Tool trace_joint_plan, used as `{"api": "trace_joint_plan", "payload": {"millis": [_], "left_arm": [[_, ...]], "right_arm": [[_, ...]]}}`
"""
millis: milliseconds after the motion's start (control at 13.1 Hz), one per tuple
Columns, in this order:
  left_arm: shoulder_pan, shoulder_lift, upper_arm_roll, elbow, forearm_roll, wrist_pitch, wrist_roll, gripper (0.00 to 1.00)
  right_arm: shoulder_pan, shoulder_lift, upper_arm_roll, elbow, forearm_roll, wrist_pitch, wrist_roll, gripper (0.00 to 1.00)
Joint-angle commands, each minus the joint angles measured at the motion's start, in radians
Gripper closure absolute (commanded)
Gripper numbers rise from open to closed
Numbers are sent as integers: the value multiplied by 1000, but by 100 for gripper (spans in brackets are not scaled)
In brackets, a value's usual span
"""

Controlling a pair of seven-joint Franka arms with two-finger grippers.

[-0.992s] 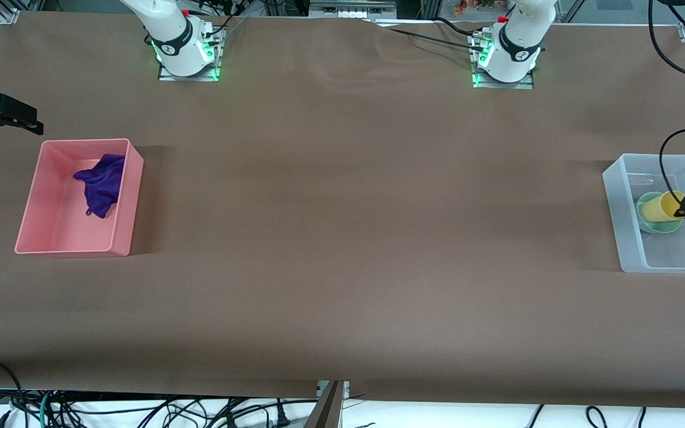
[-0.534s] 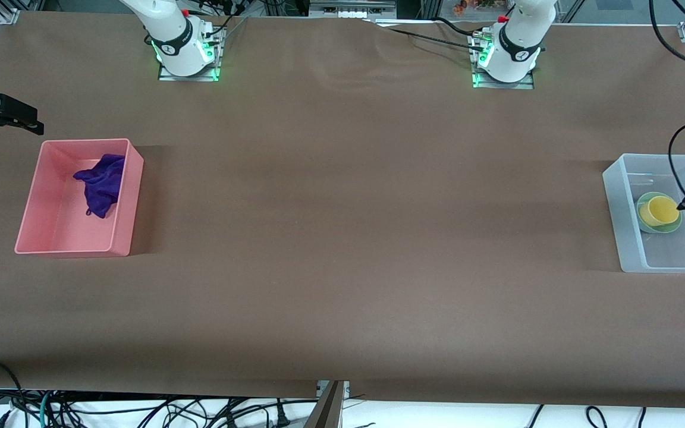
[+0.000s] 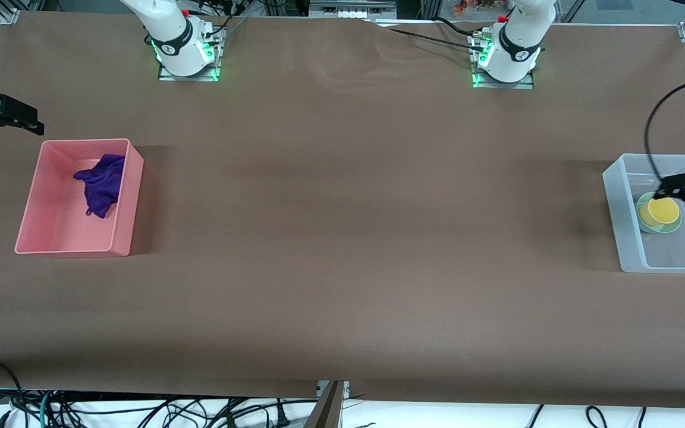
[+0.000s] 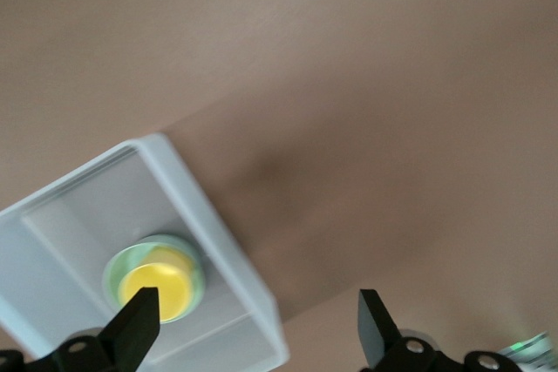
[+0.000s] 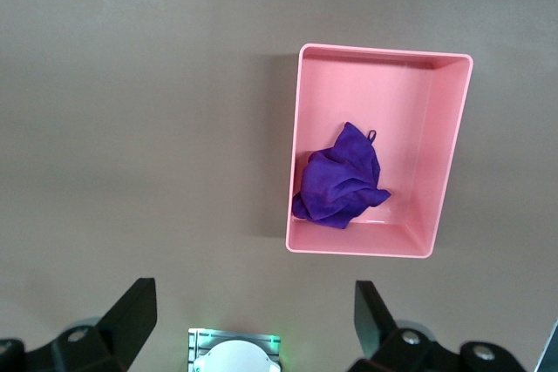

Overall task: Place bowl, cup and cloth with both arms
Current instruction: 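Open the left gripper and lift it away from the clear bin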

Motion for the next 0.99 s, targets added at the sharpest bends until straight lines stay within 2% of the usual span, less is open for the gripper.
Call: {"api": "trace_joint_plan", "payload": {"millis": [0, 153, 229, 305, 458, 534, 763, 915], "left_arm": [[5, 4, -107, 23, -8, -70, -214, 0], [5, -18, -175, 23, -8, -87, -340, 0], [-38, -48, -160, 7, -13, -82, -347, 0], [-121, -80, -84, 6, -14, -84, -350, 0], [-348, -165, 189, -8, -129, -82, -349, 0], [-442, -194, 300, -19, -184, -79, -352, 0], [-617, -318, 463, -136, -199, -20, -416, 0], [-652, -401, 497, -271, -203, 89, -441, 0]], "right_arm": [[-8, -1, 1, 8, 12, -4, -13, 0], [-8, 3, -2, 8, 14, -2, -13, 0], [-8, 3, -1, 8, 14, -2, -11, 0], [-8, 3, -1, 8, 12, -2, -11, 0], [-8, 3, -2, 8, 14, -2, -11, 0], [-8, 3, -1, 8, 14, -2, -11, 0], [-8, 3, -2, 8, 12, -2, -11, 0], [-9, 3, -2, 8, 14, -2, -11, 0]]}}
